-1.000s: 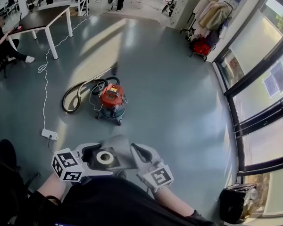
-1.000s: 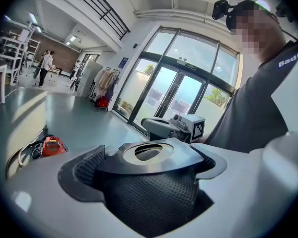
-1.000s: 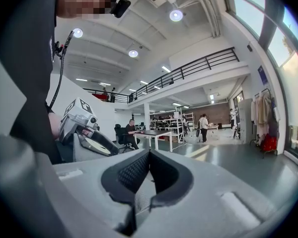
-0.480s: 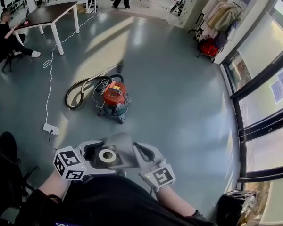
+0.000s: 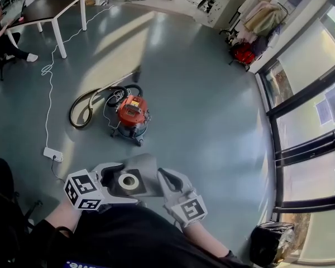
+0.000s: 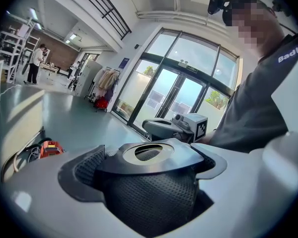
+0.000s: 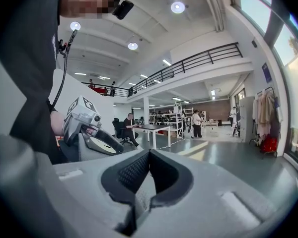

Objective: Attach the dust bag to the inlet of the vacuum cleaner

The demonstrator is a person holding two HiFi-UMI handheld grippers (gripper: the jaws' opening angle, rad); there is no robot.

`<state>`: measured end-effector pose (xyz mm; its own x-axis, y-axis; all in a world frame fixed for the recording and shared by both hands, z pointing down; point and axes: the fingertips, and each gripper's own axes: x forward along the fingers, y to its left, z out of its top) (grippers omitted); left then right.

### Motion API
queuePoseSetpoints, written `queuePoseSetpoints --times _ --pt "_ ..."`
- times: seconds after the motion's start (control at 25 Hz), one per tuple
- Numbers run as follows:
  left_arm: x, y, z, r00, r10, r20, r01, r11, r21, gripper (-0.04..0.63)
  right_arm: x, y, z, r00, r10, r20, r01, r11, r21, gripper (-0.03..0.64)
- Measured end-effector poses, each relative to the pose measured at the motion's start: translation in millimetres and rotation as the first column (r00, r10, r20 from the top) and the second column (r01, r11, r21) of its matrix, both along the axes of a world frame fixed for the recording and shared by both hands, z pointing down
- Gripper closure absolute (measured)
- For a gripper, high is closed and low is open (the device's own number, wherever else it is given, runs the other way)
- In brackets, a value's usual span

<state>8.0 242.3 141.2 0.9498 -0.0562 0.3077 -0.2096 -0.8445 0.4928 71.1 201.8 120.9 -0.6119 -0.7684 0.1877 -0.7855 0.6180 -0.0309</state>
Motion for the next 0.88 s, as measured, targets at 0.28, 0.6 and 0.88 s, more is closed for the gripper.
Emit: queuePoseSetpoints --times 0.28,0.6,0.88 --pt "-41 -77 11 0.997 0.07 -0.015 -0.07 0.997 -0.021 0.028 -33 -75 2 0.998 0.052 -0.03 -0.053 0.998 -0.033 0.629" --pt "-79 -139 42 0.986 0.168 0.018 -0.167 0.984 -0.056 0.028 -33 -150 5 0.982 0.161 -0.101 -0.167 0.985 -0.049 0.623" --pt "-63 -156 66 0.98 0.194 0.042 -0.191 0.979 -0.076 0.028 -8 -187 24 0.983 0.154 -0.096 -0.16 0.986 -0.053 0.621"
